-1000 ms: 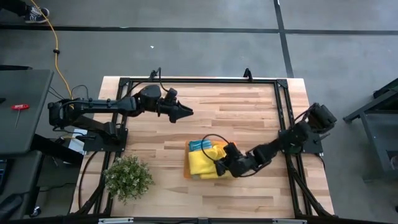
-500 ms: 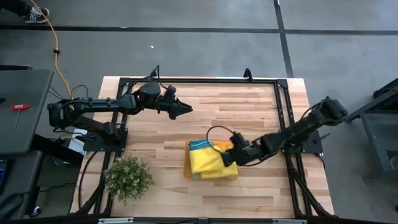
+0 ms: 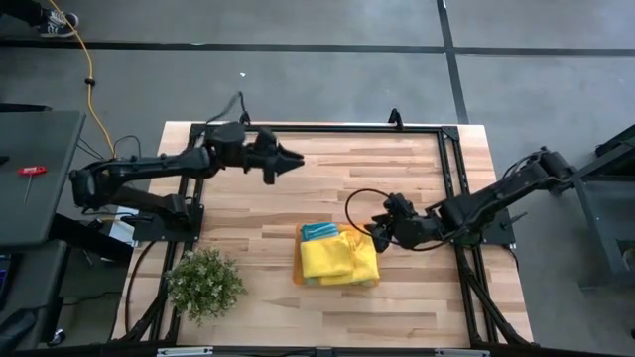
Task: Fold microfiber towels
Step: Return to Home Position
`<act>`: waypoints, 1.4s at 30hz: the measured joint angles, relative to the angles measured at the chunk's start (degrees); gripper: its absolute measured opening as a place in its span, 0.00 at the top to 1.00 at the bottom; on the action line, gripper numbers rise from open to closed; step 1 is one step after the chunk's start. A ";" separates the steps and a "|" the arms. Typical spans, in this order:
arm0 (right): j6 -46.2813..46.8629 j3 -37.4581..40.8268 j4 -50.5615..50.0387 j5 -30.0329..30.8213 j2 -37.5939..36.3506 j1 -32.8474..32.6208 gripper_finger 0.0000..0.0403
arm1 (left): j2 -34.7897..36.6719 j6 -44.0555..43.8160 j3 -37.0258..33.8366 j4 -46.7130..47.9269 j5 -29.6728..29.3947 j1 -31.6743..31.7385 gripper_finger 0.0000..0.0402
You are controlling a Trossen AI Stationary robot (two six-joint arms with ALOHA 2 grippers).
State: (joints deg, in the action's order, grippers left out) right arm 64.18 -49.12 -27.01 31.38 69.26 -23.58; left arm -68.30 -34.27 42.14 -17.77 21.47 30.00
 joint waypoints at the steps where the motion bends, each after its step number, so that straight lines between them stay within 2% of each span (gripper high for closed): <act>1: -0.91 0.00 0.19 0.15 -0.47 0.36 0.55 | 1.16 1.65 0.93 0.04 0.00 0.06 0.60; 5: -7.08 0.00 1.63 0.05 -3.16 2.84 0.55 | 6.17 10.50 6.80 4.60 -1.74 0.54 0.60; 10: -16.62 0.00 2.24 -1.87 -9.80 8.32 0.59 | 11.86 26.00 15.67 21.53 -11.08 0.71 0.61; 13: -21.71 0.00 2.10 -3.58 -14.20 12.67 0.67 | 14.42 30.62 18.81 28.72 -15.17 0.74 0.65; 19: -28.41 1.94 2.00 -10.91 -20.94 22.84 0.95 | 20.28 31.94 18.09 32.23 -17.00 0.74 0.82; 21: -29.16 3.36 2.06 -14.69 -22.51 26.36 0.98 | 21.90 31.69 16.62 32.13 -16.64 0.74 0.90; 24: -30.15 6.28 4.19 -20.93 -24.26 30.81 0.96 | 24.32 29.36 13.05 30.44 -16.18 0.74 0.98; 27: -31.18 9.04 8.54 -27.05 -25.61 34.64 0.99 | 26.71 26.17 8.27 26.13 -15.79 0.74 0.98; 32: -32.26 10.62 15.64 -33.75 -26.69 39.53 0.99 | 28.45 20.91 -1.76 15.04 -10.73 0.72 0.99; 37: -33.19 9.86 17.16 -38.60 -27.75 43.86 1.00 | 29.11 16.48 -10.69 6.86 -10.19 0.74 1.00; 42: -36.78 9.86 15.18 -42.46 -29.95 46.25 1.00 | 30.25 9.10 -16.24 5.41 -11.08 -0.37 1.00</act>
State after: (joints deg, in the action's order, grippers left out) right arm 27.40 -39.27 -11.84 -11.08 39.31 22.66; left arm -38.05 -25.17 25.90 -12.36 10.40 29.62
